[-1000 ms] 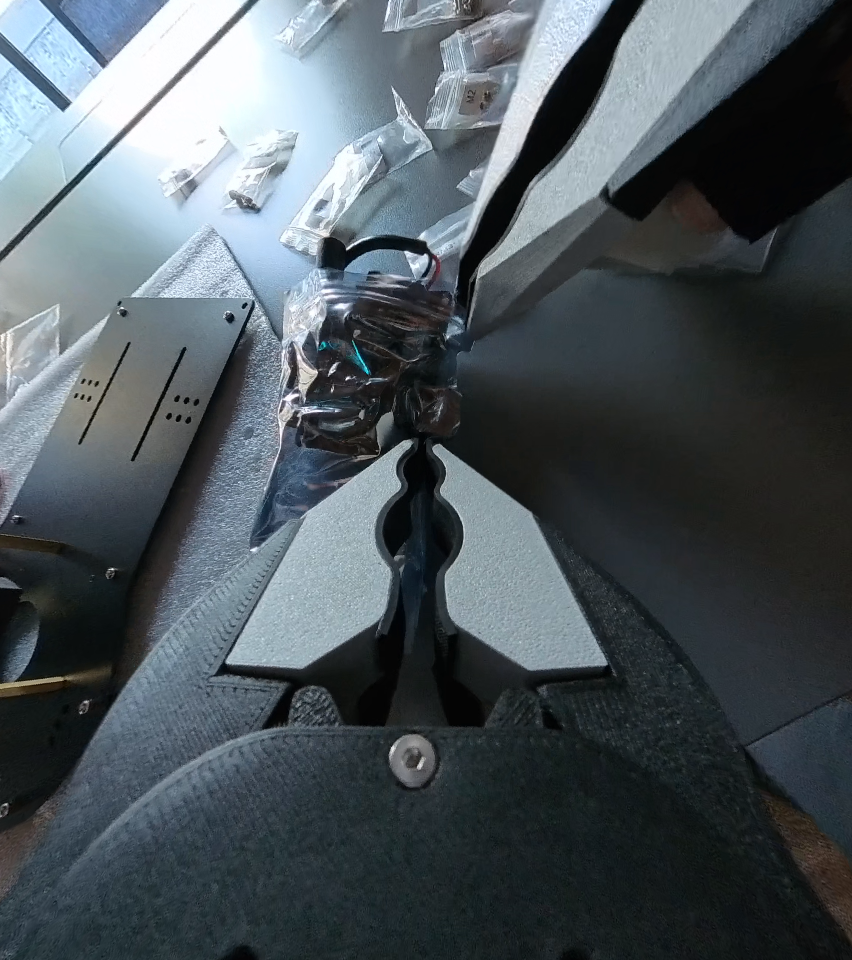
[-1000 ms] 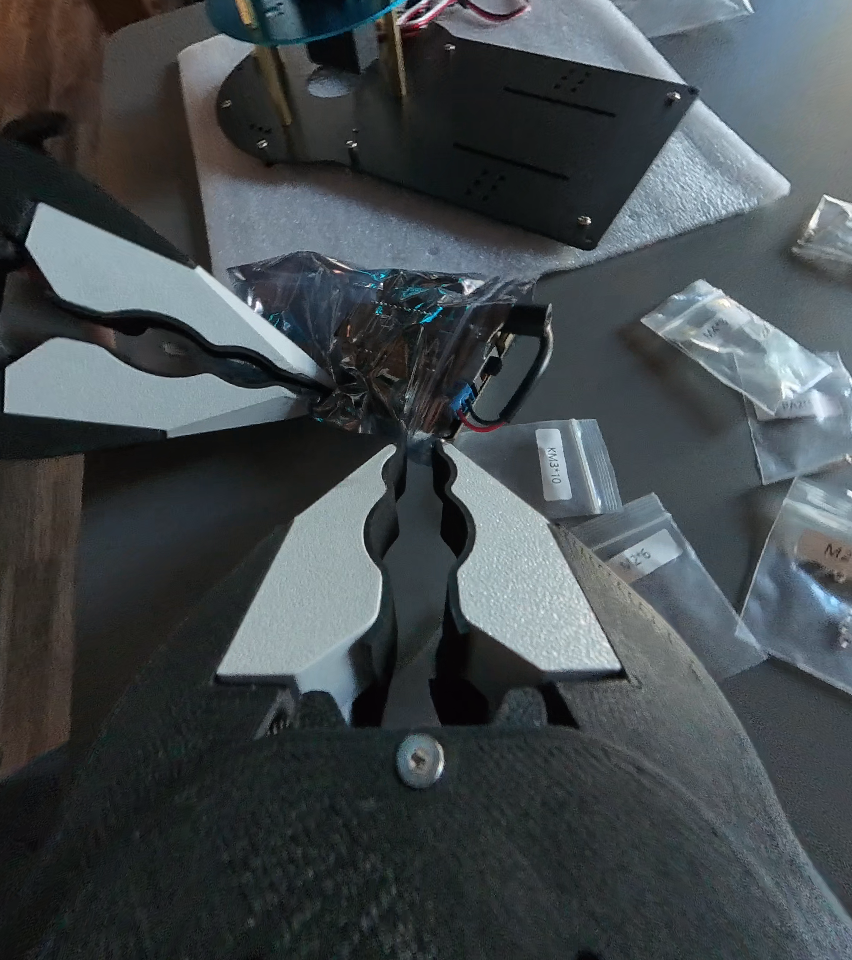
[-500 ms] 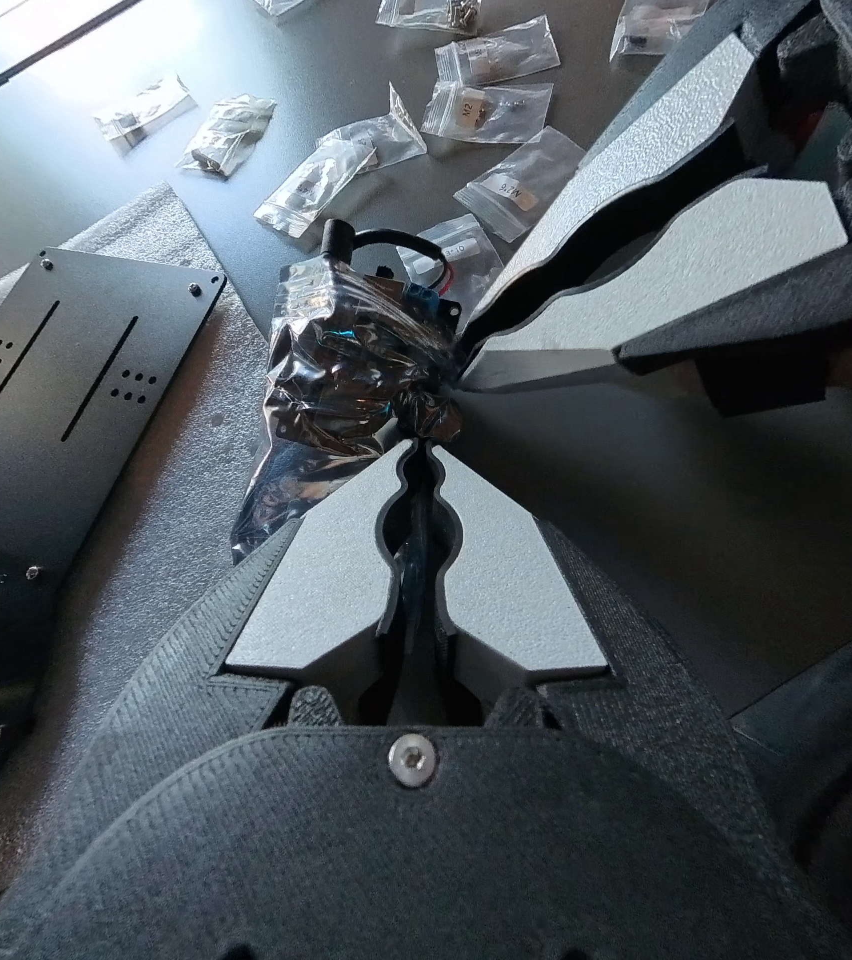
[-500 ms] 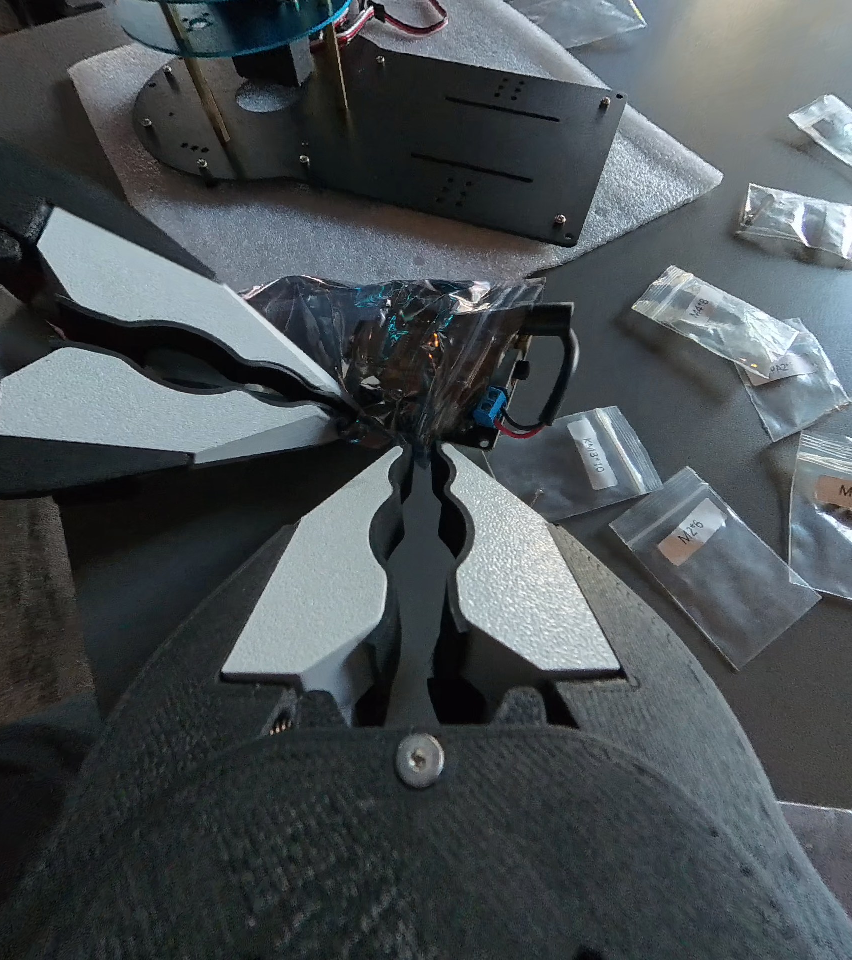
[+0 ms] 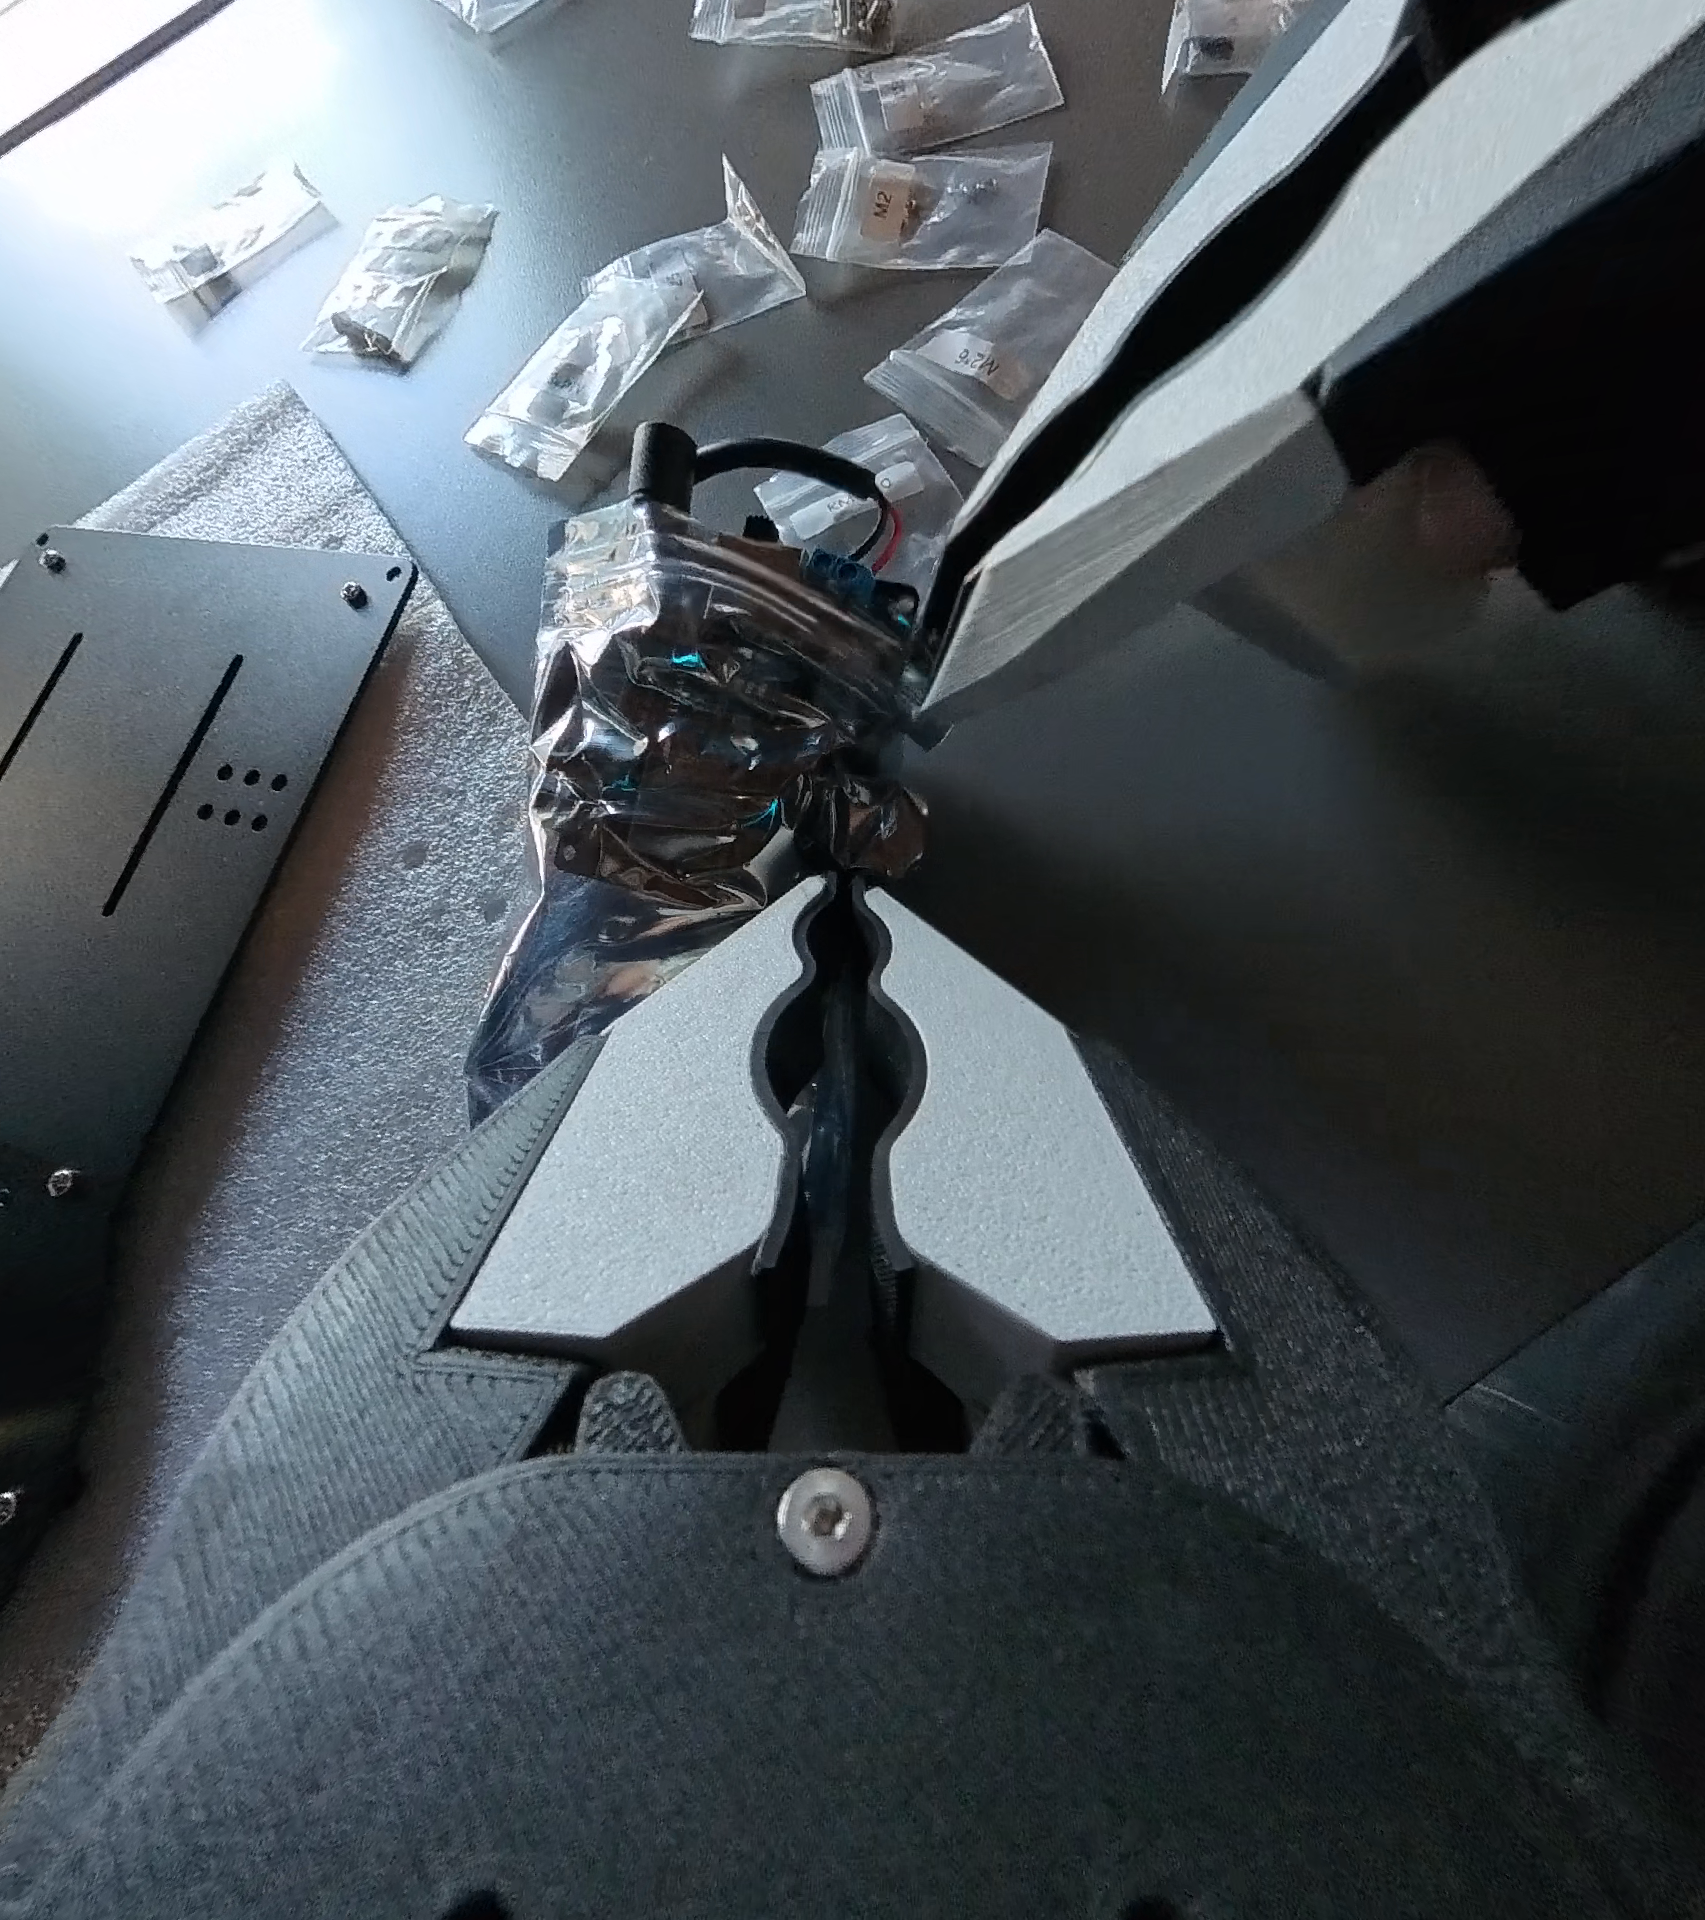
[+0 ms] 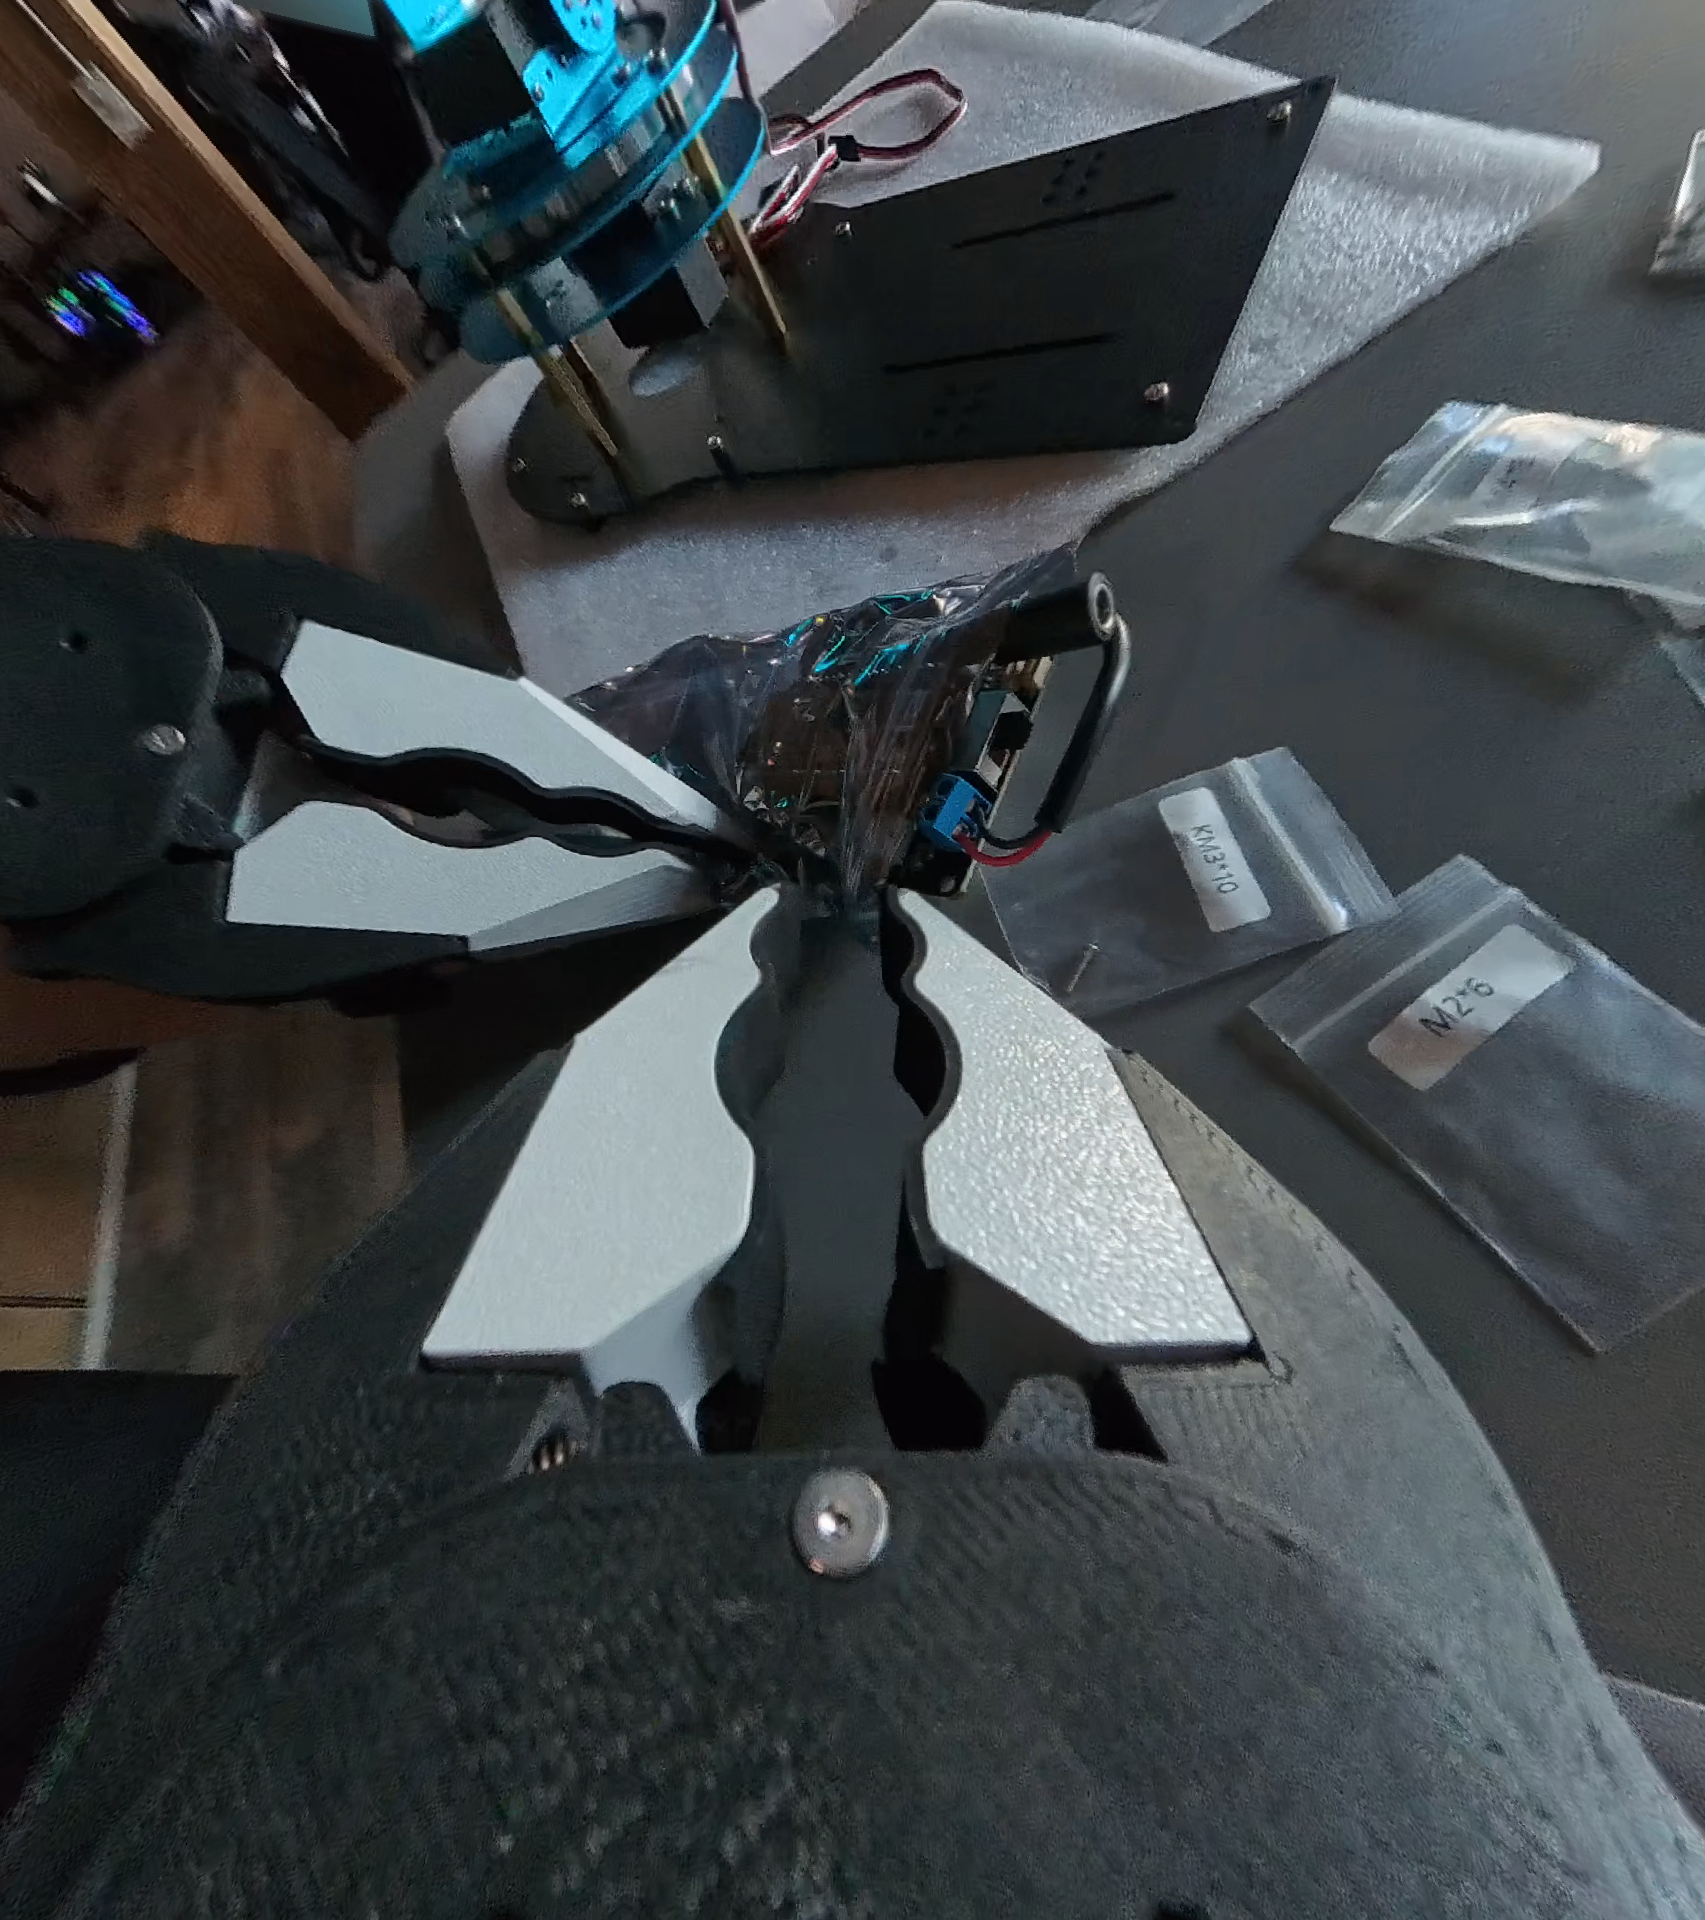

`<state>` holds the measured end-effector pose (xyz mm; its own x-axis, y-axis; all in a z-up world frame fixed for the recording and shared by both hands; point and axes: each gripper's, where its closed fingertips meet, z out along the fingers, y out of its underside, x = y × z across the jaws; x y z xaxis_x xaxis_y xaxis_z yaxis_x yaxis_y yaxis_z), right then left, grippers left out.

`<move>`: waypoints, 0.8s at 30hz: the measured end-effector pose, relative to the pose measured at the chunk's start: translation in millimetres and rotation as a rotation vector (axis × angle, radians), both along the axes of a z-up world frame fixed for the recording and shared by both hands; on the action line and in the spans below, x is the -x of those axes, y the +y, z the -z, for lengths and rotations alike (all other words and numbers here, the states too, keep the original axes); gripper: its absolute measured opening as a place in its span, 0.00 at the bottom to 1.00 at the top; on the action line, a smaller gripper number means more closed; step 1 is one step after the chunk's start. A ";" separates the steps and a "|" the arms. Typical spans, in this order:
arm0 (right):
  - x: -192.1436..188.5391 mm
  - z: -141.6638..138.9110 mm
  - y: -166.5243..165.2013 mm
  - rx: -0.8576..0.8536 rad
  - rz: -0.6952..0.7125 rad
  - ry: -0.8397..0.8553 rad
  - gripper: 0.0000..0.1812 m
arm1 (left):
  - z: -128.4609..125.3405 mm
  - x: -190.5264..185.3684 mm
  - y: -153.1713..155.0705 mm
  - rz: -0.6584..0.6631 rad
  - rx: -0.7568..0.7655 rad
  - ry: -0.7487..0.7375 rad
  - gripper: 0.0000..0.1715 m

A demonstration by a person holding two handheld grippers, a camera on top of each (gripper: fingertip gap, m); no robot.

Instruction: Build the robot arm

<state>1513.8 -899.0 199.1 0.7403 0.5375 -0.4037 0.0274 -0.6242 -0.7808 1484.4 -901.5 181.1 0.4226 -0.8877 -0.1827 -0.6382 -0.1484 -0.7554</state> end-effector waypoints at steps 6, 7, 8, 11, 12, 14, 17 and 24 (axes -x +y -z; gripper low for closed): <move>-4.5 -4.1 4.4 0.115 0.049 0.171 0.08 | 0.1 0.1 1.5 -0.023 -0.056 0.023 0.00; -5.6 -2.3 5.7 0.120 0.066 0.173 0.06 | 0.0 0.1 1.3 -0.024 -0.069 0.024 0.00; -6.8 -1.1 6.8 0.117 0.078 0.162 0.05 | 0.0 0.0 1.1 -0.021 -0.079 0.029 0.00; -13.3 2.2 10.3 0.075 0.097 0.079 0.04 | -2.0 -0.9 -2.8 0.007 -0.061 0.005 0.02; -15.2 1.6 11.6 0.064 0.103 0.068 0.04 | -3.7 -1.4 -5.3 0.011 -0.031 -0.022 0.04; -17.6 2.2 13.4 0.072 0.114 0.077 0.04 | -6.5 -3.1 -11.9 0.026 0.048 -0.087 0.11; -19.7 2.7 15.3 0.079 0.115 0.085 0.04 | -16.7 -1.4 -16.8 0.011 0.173 -0.212 0.18; -19.6 4.0 16.2 0.069 0.116 0.057 0.04 | -48.0 86.9 6.3 -0.316 0.155 -0.338 0.19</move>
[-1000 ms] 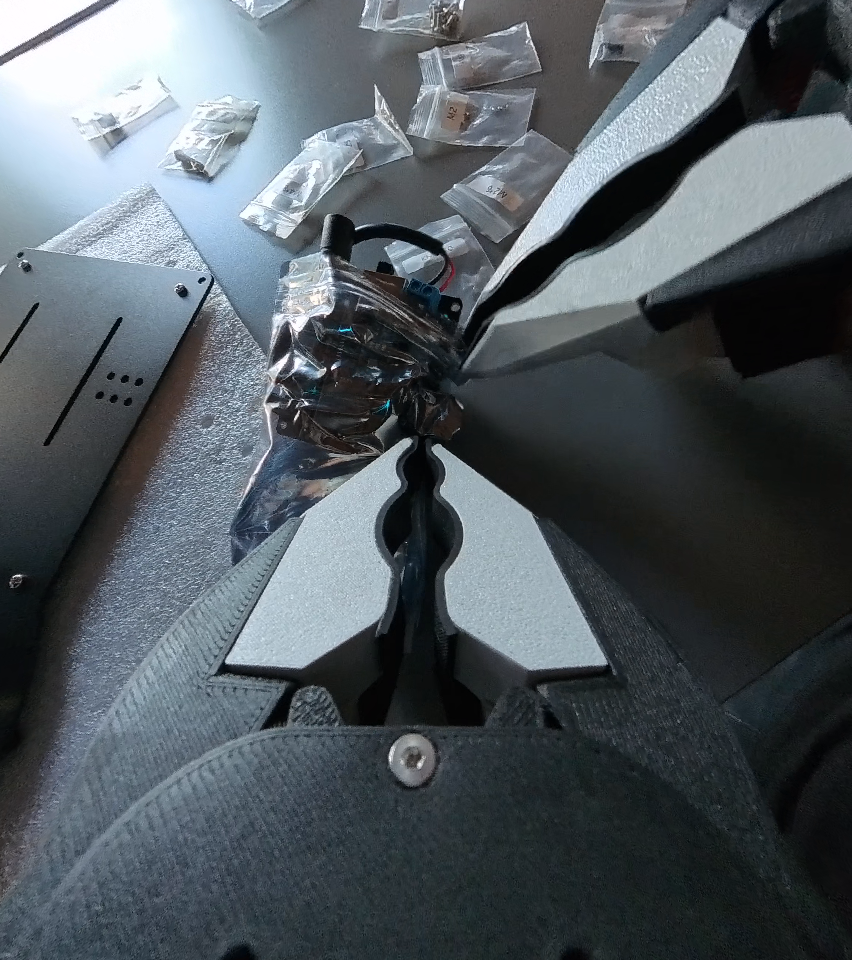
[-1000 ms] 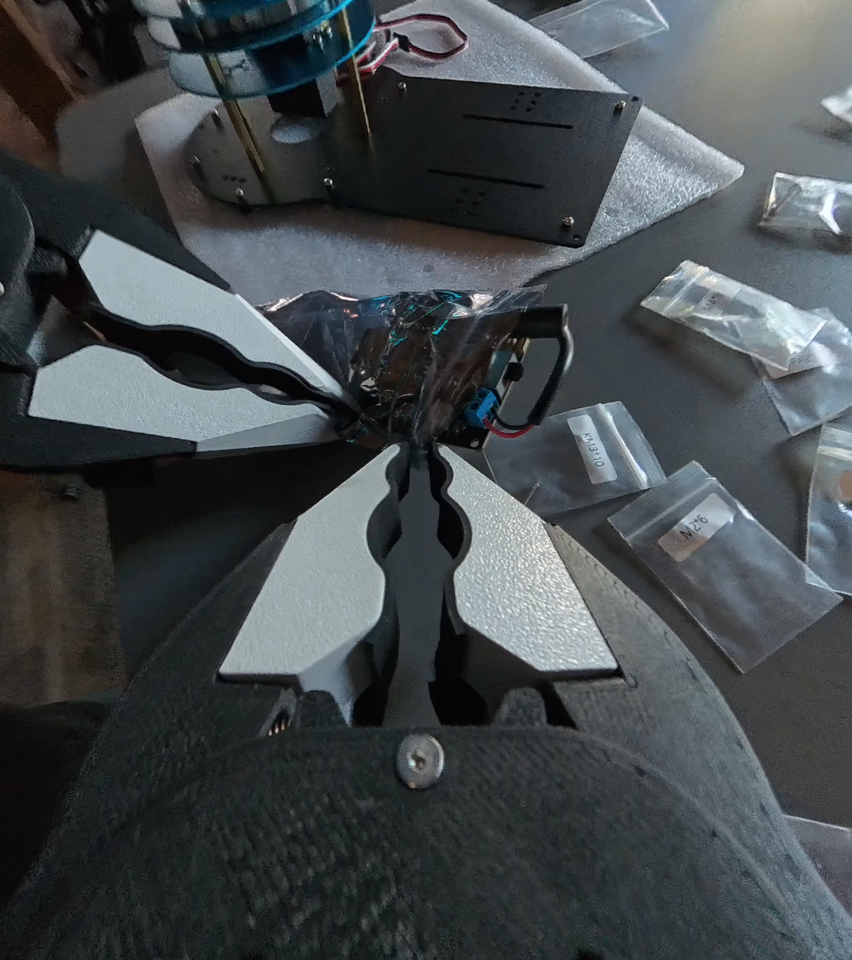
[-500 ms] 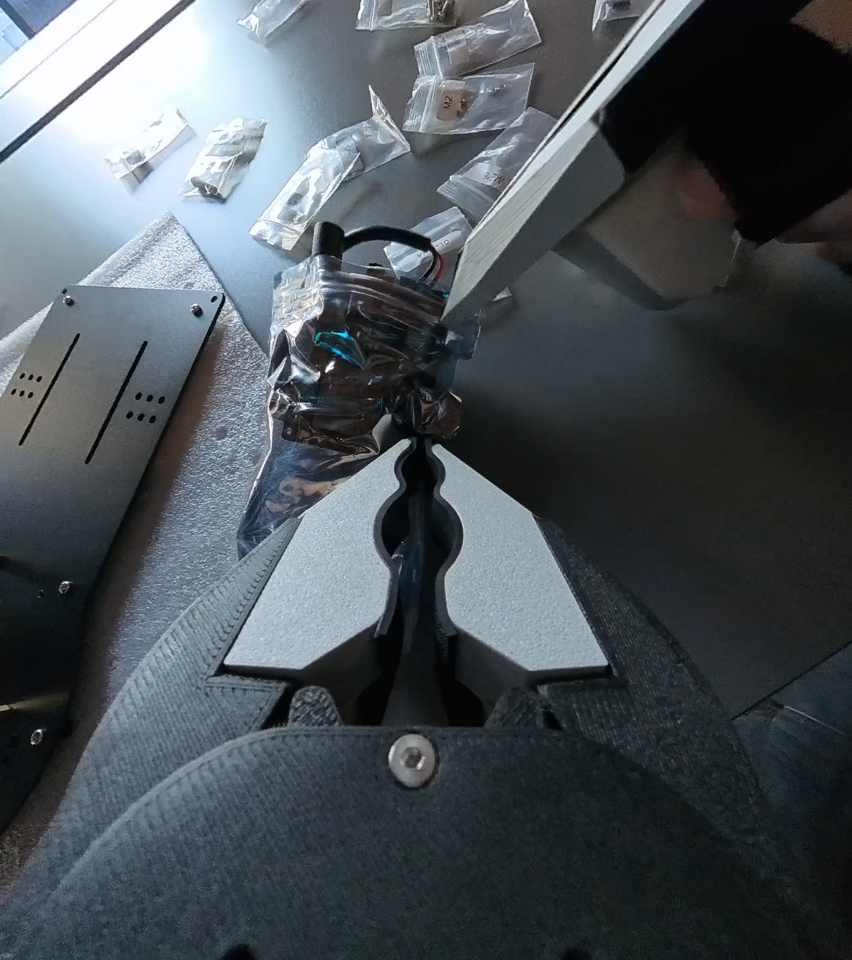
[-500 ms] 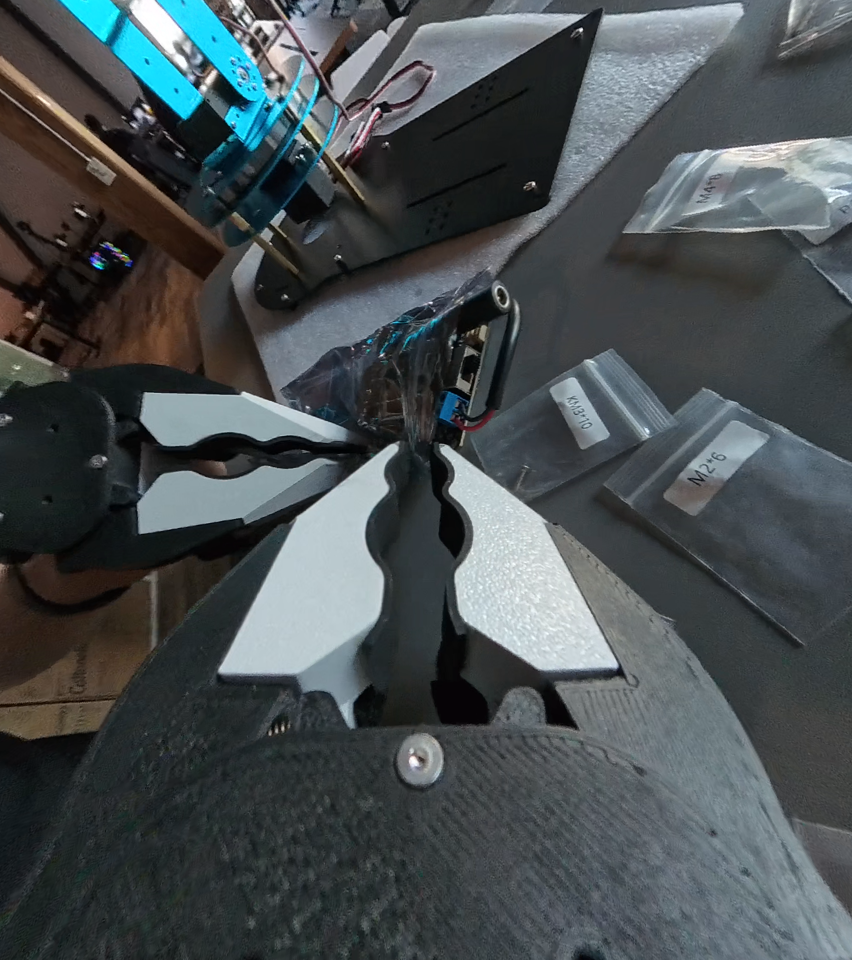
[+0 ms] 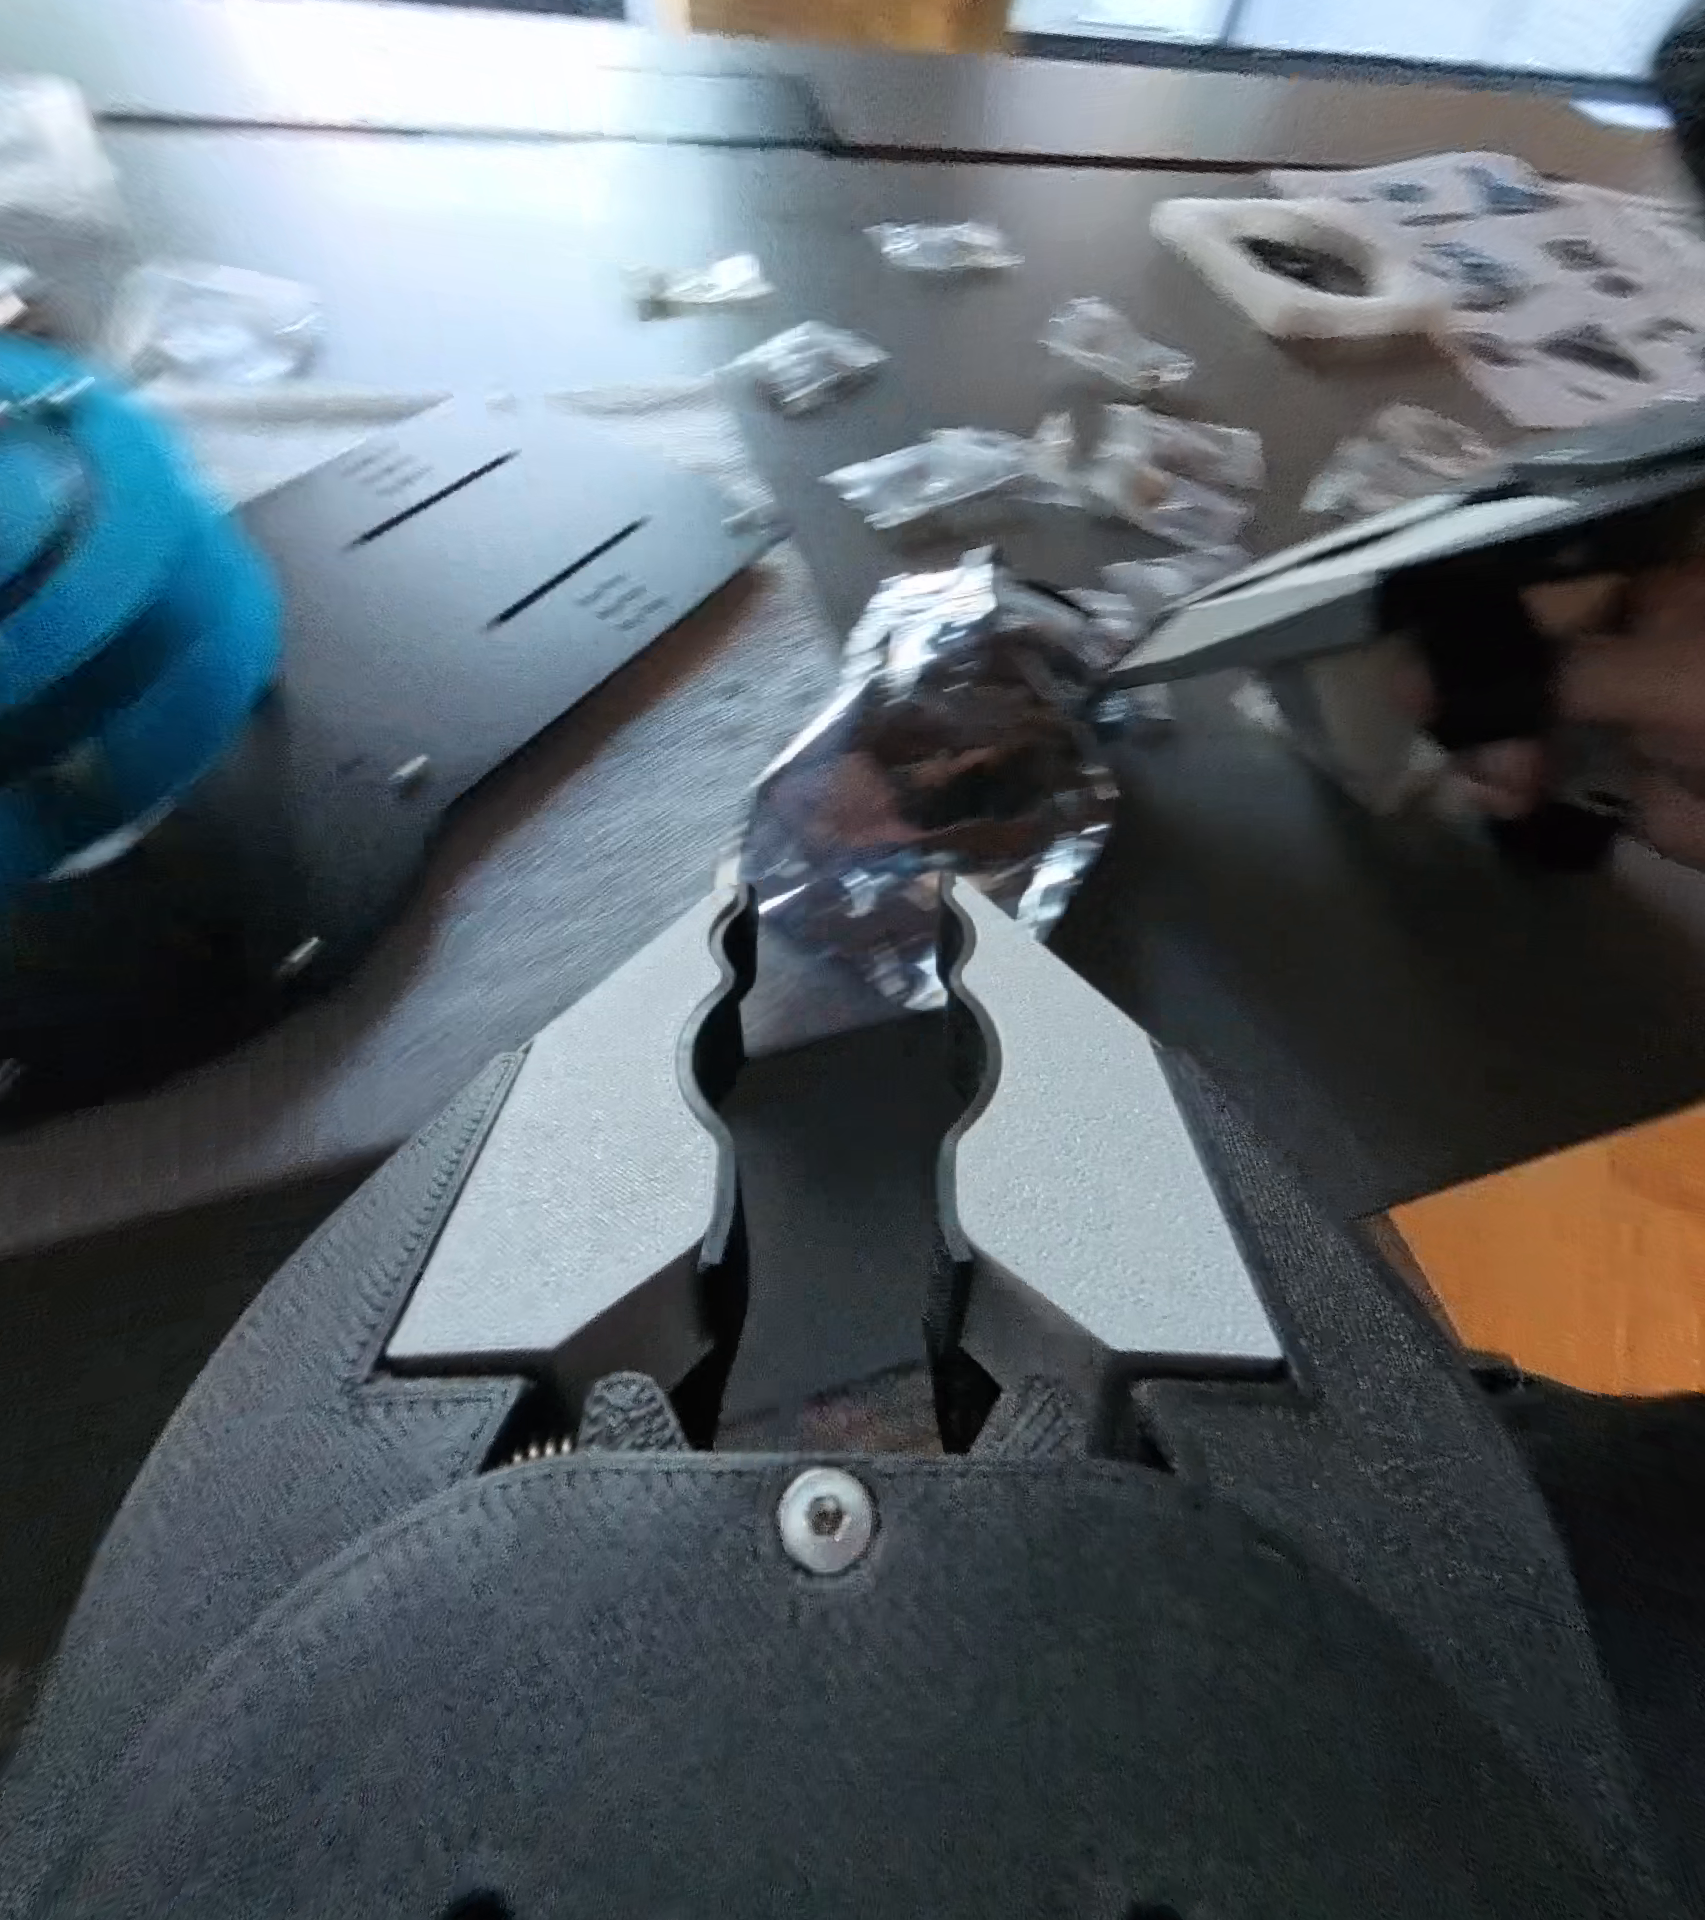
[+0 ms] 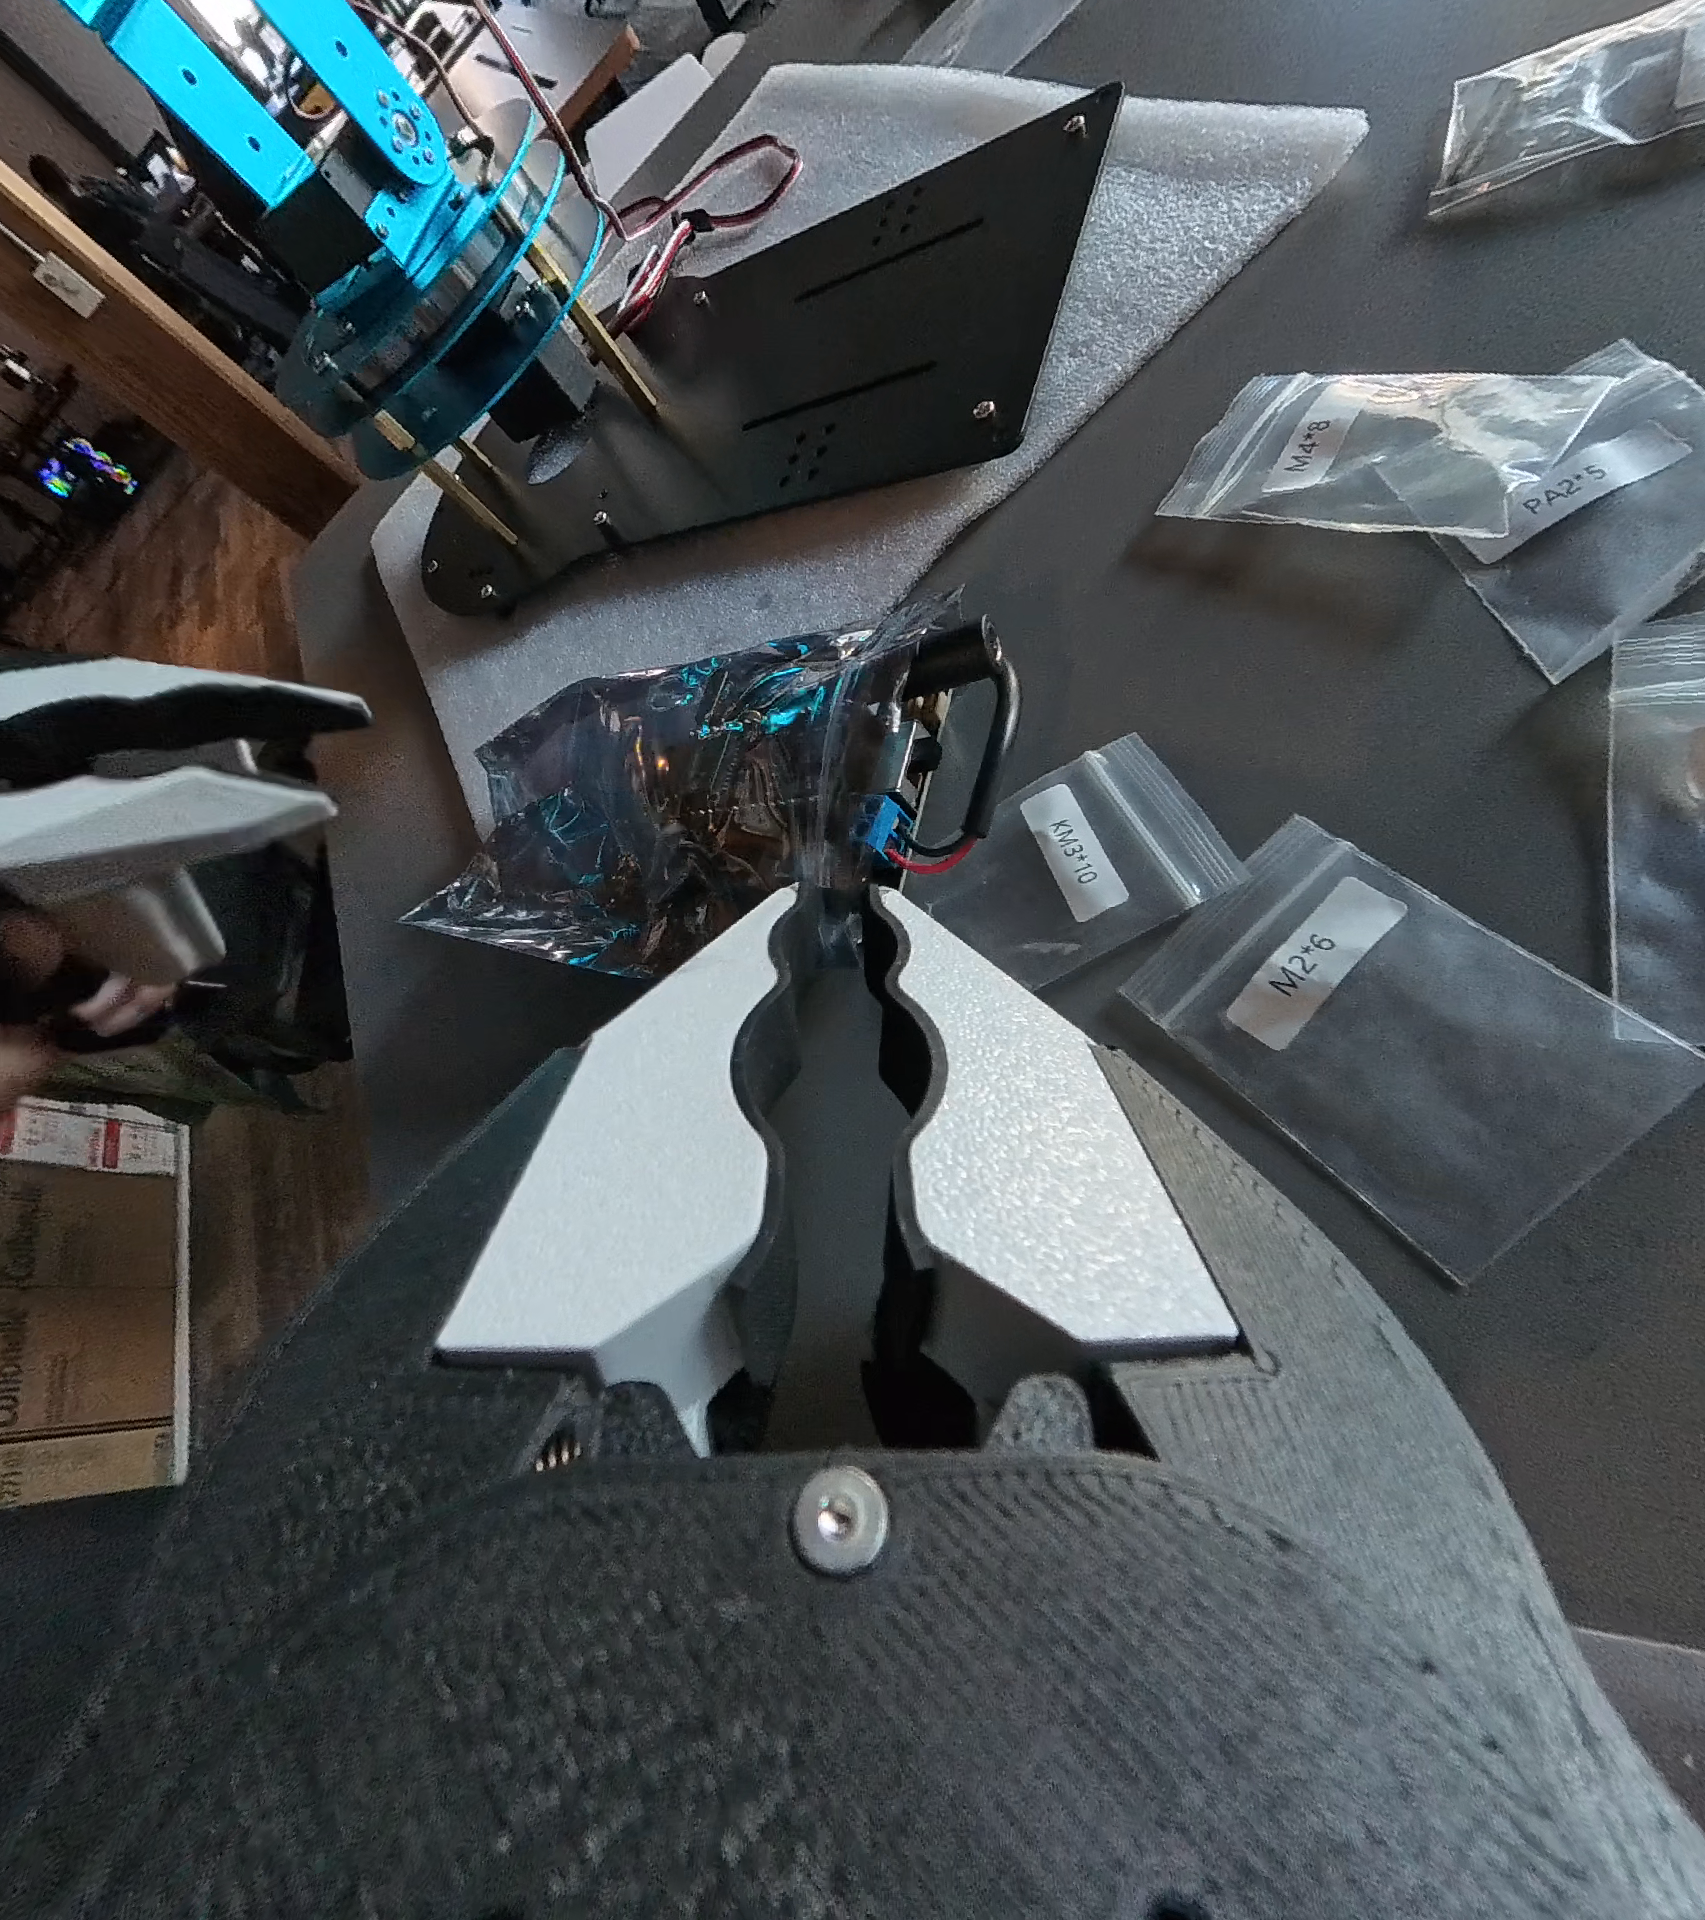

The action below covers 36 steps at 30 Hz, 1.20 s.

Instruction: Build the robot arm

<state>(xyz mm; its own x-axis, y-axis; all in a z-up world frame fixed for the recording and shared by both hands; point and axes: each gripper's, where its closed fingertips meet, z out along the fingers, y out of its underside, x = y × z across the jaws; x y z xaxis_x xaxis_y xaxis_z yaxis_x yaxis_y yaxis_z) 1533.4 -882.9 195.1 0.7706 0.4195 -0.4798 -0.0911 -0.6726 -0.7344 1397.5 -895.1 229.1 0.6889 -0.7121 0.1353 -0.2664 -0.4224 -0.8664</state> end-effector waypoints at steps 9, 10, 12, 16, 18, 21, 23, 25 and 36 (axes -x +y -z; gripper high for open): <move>4.6 4.0 -1.1 -0.006 -0.021 -0.058 0.04 | 24.8 -10.3 -4.8 -0.009 0.582 -0.442 0.19; 4.7 4.4 -0.9 -0.004 -0.021 -0.062 0.04 | 23.1 -13.2 -3.0 -0.008 0.590 -0.460 0.19; 2.7 3.4 0.5 -0.009 -0.005 -0.056 0.04 | 26.8 -15.8 1.5 -0.017 0.584 -0.435 0.19; 0.7 3.1 1.7 0.001 0.007 -0.034 0.04 | 35.8 -15.4 5.1 -0.015 0.574 -0.357 0.07; 0.4 3.4 2.5 -0.001 0.009 -0.041 0.04 | 37.1 -16.3 4.0 -0.017 0.541 -0.329 0.05; 1.4 3.8 3.3 -0.002 0.005 -0.047 0.04 | 33.6 -23.3 1.4 -0.008 0.533 -0.329 0.13; 2.7 3.6 3.2 -0.004 0.001 -0.048 0.04 | 35.2 -27.6 2.8 -0.014 0.479 -0.312 0.09; 4.2 3.5 2.5 -0.013 -0.005 -0.063 0.04 | 35.2 -35.3 0.3 0.006 0.424 -0.292 0.03; 3.9 3.4 3.0 -0.033 -0.011 -0.092 0.04 | 25.3 -51.6 -0.3 -0.040 0.494 -0.450 0.17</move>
